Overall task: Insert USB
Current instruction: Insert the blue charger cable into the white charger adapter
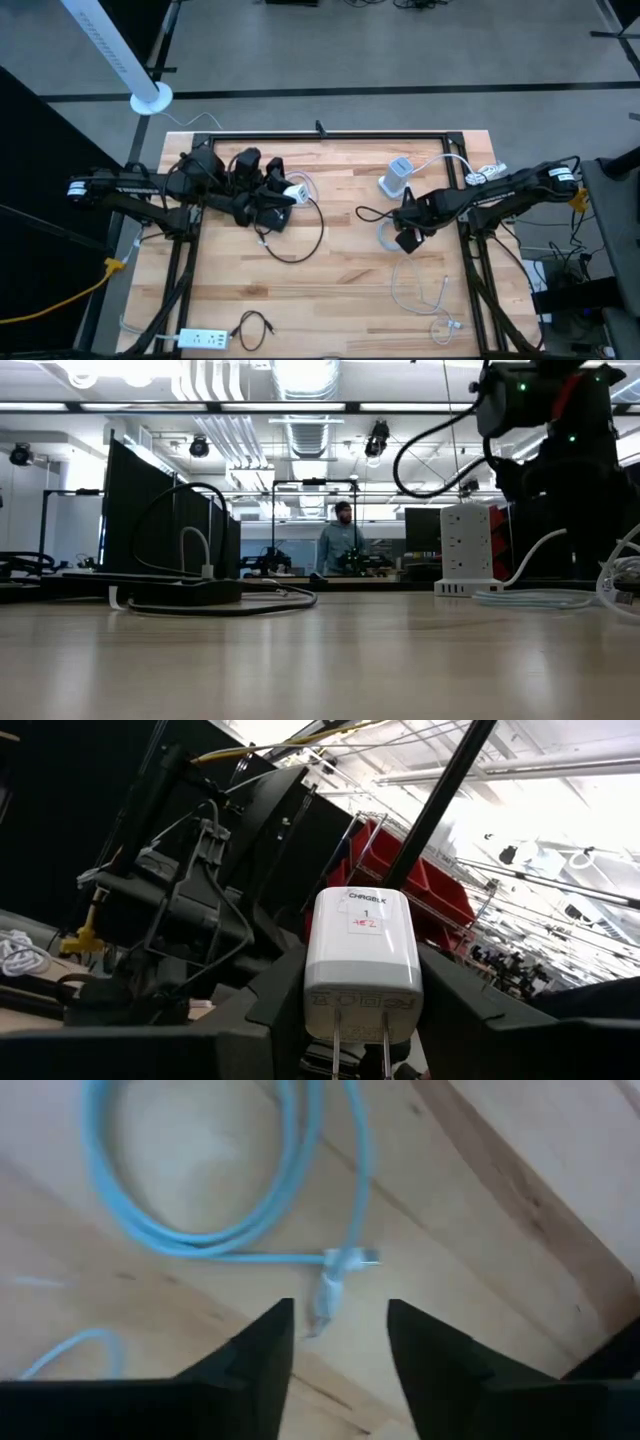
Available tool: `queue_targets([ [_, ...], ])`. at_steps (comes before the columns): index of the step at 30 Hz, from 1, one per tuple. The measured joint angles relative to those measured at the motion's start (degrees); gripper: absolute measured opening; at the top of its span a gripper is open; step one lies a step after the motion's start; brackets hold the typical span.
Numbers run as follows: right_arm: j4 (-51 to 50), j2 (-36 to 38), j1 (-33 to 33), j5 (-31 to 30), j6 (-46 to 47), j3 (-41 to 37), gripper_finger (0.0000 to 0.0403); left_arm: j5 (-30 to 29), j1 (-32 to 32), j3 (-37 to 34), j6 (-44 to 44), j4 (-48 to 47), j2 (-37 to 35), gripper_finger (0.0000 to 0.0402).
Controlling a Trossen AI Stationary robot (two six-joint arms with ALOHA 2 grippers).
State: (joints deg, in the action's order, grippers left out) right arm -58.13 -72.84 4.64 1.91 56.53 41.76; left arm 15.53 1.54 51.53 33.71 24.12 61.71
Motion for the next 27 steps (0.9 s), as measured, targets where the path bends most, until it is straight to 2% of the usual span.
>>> queue_targets([
  [4,2.55,0.0,-0.02,0.73,1.89,-2.63,0.0167,0.0,-0.02,0.0,0.0,-0.36,0.0,0.0129],
  [9,9.62,0.0,-0.01,2.58,4.5,-6.5,0.0145,0.02,0.0,0.0,-0.02,-0.35,0.0,0.0129],
  [16,14.53,0.09,-0.02,2.47,6.9,-10.81,0.0094,0.02,-0.01,0.0,0.0,-0.35,0.0,0.0129],
  [22,15.23,0.07,0.04,-0.45,6.41,-9.99,0.0017,0.02,0.0,0.0,0.0,-0.37,0.0,0.0129],
  [25,16.77,0.07,-0.05,-1.79,4.44,-8.78,0.0017,0.02,0.0,0.0,0.0,-0.51,0.0,0.0129],
  [27,16.09,-0.02,-0.07,-0.43,4.33,-8.84,0.0032,0.02,0.0,0.0,0.0,-0.59,0.0,0.0129],
])
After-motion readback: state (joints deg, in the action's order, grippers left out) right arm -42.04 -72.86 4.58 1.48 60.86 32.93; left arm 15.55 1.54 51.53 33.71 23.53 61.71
